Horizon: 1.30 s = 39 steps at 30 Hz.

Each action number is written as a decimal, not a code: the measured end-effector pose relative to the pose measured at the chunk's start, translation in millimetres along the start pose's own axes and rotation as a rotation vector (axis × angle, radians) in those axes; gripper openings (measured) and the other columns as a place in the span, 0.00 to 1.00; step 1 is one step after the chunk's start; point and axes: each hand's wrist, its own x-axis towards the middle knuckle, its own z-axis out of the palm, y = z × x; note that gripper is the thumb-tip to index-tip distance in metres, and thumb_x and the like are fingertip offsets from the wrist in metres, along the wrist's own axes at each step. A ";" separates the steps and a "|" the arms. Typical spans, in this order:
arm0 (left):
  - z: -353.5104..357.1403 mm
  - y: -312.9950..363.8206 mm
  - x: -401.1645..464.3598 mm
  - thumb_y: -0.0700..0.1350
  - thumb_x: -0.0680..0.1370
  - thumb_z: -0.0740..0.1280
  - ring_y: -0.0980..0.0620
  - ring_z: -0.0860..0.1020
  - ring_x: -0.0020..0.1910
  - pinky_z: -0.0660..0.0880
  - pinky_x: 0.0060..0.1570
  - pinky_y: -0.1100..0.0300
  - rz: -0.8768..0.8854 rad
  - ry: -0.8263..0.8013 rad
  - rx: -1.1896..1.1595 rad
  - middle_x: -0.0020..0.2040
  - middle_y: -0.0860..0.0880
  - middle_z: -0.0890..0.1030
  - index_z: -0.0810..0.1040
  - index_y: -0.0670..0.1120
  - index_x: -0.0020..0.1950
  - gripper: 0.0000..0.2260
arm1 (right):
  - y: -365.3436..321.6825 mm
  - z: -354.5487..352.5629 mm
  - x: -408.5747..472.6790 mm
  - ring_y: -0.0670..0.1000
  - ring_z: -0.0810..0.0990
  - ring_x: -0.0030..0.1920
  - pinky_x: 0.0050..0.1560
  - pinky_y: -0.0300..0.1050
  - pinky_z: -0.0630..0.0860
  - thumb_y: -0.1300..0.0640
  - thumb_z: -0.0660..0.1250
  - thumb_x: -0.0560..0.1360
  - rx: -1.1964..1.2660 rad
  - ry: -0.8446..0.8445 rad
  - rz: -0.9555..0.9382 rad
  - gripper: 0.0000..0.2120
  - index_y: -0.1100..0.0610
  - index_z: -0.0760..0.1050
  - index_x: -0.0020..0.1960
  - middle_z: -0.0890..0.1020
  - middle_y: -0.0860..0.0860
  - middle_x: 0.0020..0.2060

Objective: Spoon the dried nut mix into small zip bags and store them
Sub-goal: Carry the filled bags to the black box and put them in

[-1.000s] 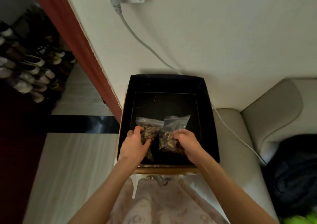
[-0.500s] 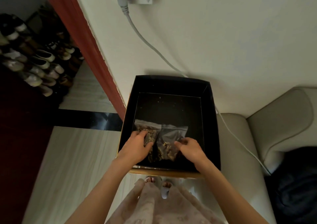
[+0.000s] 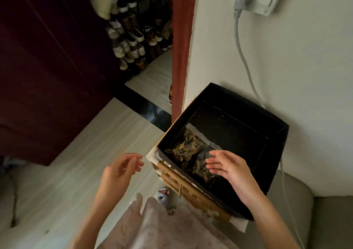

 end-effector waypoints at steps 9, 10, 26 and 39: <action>-8.2 -76.3 -172.8 0.35 0.79 0.59 0.56 0.80 0.33 0.77 0.35 0.66 -0.427 0.659 -0.326 0.37 0.45 0.82 0.79 0.43 0.46 0.10 | -0.8 64.4 -18.5 0.52 0.83 0.44 0.45 0.43 0.81 0.59 0.60 0.79 -0.236 -0.414 -0.136 0.09 0.59 0.78 0.54 0.84 0.57 0.42; -9.2 -81.4 -190.6 0.35 0.79 0.59 0.56 0.80 0.33 0.77 0.35 0.65 -0.456 0.702 -0.340 0.37 0.45 0.82 0.79 0.43 0.46 0.10 | 4.3 77.5 -23.4 0.52 0.83 0.44 0.45 0.43 0.81 0.59 0.60 0.79 -0.281 -0.476 -0.139 0.09 0.59 0.78 0.54 0.84 0.57 0.42; -29.7 -143.8 -414.6 0.35 0.80 0.57 0.46 0.78 0.34 0.74 0.31 0.67 -0.830 1.422 -0.696 0.38 0.41 0.80 0.78 0.36 0.48 0.09 | 151.8 279.3 -137.5 0.54 0.78 0.35 0.34 0.41 0.76 0.60 0.57 0.81 -0.704 -0.889 0.026 0.10 0.61 0.76 0.47 0.81 0.57 0.36; -157.2 -192.5 -496.4 0.34 0.80 0.58 0.54 0.78 0.33 0.73 0.33 0.69 -0.919 1.637 -0.610 0.39 0.41 0.80 0.78 0.37 0.48 0.09 | 214.8 454.9 -233.7 0.45 0.79 0.26 0.27 0.35 0.75 0.61 0.57 0.81 -0.914 -1.191 0.064 0.12 0.61 0.76 0.44 0.80 0.58 0.33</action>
